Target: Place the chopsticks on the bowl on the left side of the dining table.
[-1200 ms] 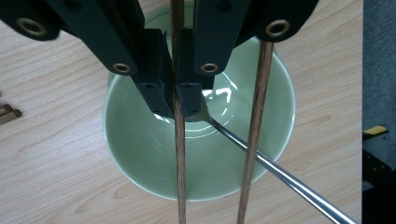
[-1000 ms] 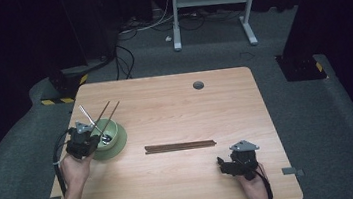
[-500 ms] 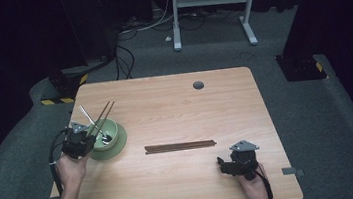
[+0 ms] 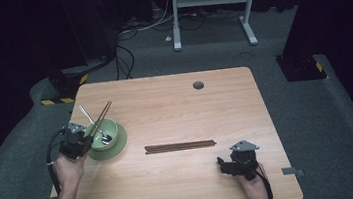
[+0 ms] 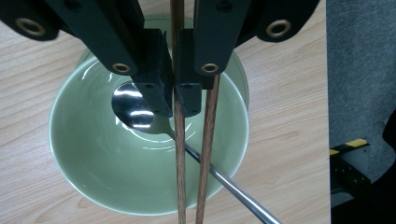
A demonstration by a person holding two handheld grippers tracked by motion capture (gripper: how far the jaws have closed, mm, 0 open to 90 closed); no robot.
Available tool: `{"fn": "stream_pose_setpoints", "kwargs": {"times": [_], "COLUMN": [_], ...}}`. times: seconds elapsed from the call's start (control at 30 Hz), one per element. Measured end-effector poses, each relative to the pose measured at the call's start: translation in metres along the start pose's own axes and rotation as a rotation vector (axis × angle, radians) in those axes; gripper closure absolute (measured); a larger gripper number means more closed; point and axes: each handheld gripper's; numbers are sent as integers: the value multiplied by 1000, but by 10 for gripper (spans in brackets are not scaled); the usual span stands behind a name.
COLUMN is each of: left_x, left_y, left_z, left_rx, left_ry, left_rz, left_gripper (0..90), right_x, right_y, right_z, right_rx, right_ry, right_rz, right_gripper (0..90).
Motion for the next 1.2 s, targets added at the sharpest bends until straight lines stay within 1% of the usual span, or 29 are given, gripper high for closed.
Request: {"fn": "stream_pose_setpoints", "kwargs": {"times": [0.2, 0.27, 0.33, 0.5, 0.57, 0.6, 0.63, 0.7, 0.73, 0.77, 0.87, 1.0, 1.03, 1.07, 1.2], "left_x": [1, 2, 3, 3, 2, 2, 1, 1, 0, 0, 0, -2, -2, -2, -3], "left_y": [0, 1, 1, 3, 2, 2, 1, 1, 0, -1, -2, -5, -5, -8, -14], "left_z": [0, -1, -1, -1, 2, 2, 4, 4, 5, 5, 6, 8, 8, 8, 7], "left_rx": [4, 14, 13, 0, -18, -18, -32, -34, -33, -40, -50, -95, -95, -102, -105], "left_ry": [-5, -8, -7, 9, 20, 20, 28, 28, 21, 21, 25, 51, 51, 62, 64], "left_rz": [-1, -1, 3, 11, 15, 15, 22, 22, 17, 21, 30, 55, 55, 65, 70], "left_gripper": [832, 814, 799, 768, 752, 748, 742, 722, 722, 691, 679, 648, 639, 628, 607], "right_x": [0, 0, 0, 0, 0, 0, 0, 0, 0, 0, 0, 0, 0, 0, 0], "right_y": [0, 0, 0, 0, 0, 0, 0, 0, 0, 0, 0, 0, 0, 0, 0], "right_z": [0, 0, 0, 0, 0, 0, 0, 0, 0, 0, 0, 0, 0, 0, 0], "right_rx": [0, 0, 0, 0, 0, 0, 0, 0, 0, 0, 0, -1, 0, 0, 0], "right_ry": [0, 0, 0, 0, 0, 0, 0, 0, 0, 0, 0, 0, 0, 0, 0], "right_rz": [0, 0, 0, -1, -1, -1, -1, -1, -1, -1, -1, -2, -1, -1, -2], "right_gripper": [165, 164, 165, 165, 165, 165, 164, 165, 164, 165, 165, 164, 165, 164, 164]}}
Point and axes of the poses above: each handheld gripper's, and its own axes: z roughly backward along the jaws, y roughly out of its underside, x roughly to its left, and after that the axes turned 2 degrees about x, right-handed
